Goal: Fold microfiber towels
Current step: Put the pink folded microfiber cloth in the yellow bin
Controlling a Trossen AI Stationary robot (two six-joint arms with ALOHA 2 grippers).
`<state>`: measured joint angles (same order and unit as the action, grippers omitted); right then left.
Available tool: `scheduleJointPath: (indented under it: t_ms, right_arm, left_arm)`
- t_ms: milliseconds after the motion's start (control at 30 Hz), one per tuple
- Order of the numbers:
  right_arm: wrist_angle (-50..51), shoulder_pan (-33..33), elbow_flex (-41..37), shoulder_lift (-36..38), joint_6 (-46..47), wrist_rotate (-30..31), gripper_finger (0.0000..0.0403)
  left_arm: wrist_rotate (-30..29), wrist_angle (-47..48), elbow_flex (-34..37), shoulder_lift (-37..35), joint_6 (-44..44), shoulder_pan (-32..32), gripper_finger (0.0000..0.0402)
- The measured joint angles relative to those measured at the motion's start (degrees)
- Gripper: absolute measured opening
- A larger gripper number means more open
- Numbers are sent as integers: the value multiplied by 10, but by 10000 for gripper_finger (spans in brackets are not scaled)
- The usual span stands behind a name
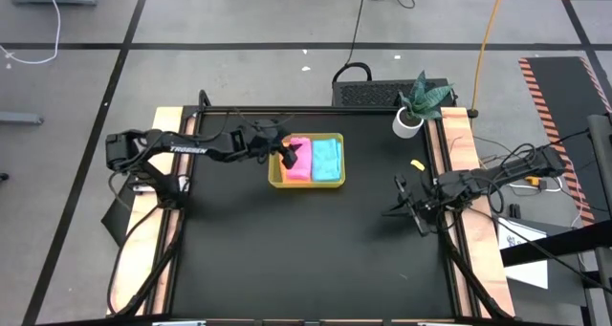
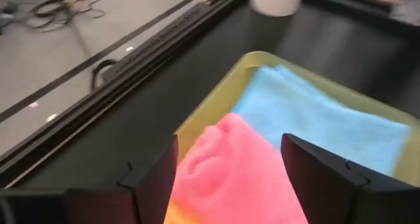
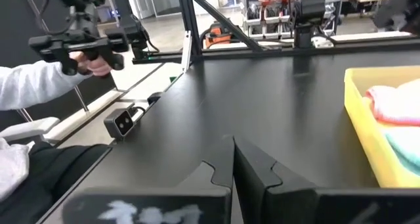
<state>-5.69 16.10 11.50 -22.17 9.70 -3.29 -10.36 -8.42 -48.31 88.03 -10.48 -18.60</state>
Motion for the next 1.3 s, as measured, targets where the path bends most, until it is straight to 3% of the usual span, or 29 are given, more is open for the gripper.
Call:
scheduleJointPath:
  t_ms: [133, 467, 567, 733, 1067, 1167, 1300]
  right_arm:
    - [2, 0, -9, 0, 1, 0, 0]
    - [-45, 0, -52, 1, 12, 1, 0]
    - [-50, 0, -52, 1, 16, 1, 0]
    - [-65, 0, -52, 1, 16, 0, 0]
    - [-66, 0, -52, 1, 16, 0, 0]
    - [-70, 0, -52, 1, 16, 0, 0]
    - [-70, 0, -52, 1, 16, 0, 0]
  left_arm:
    - [27, -36, -1, 12, 16, 22, 247]
    - [-35, -115, -1, 156, -8, 11, 36]
    - [-28, -152, -1, 183, -7, 6, 8]
    - [-2, -149, -1, 185, 10, 10, 48]
    - [43, -90, -1, 91, -8, 18, 194]
    - [44, -64, -1, 76, -11, 27, 215]
    - [44, -58, -1, 78, -7, 45, 209]
